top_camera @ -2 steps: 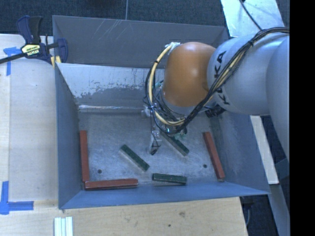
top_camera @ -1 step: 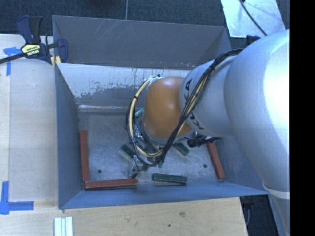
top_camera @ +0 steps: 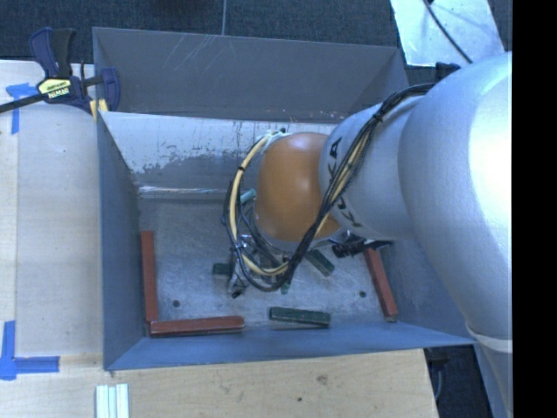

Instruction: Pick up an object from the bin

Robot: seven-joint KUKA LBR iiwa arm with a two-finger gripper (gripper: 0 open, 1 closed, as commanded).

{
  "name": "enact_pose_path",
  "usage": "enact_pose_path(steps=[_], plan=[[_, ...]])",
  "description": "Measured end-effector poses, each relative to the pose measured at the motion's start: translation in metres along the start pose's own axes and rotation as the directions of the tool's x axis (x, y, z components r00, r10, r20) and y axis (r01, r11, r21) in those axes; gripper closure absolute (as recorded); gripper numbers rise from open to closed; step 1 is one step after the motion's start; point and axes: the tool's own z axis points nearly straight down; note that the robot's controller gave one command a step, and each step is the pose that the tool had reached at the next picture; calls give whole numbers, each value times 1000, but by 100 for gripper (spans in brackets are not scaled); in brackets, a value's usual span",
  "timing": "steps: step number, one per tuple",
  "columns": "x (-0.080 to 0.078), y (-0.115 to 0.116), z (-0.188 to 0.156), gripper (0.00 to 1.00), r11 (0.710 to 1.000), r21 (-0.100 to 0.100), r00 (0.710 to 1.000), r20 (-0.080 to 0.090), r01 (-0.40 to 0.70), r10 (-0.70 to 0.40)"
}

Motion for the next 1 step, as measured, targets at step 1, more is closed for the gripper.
enact_pose_path(steps=[1], plan=[[-19, -15, -150, 100, 985, 1, 985, 8, 171, -171]])
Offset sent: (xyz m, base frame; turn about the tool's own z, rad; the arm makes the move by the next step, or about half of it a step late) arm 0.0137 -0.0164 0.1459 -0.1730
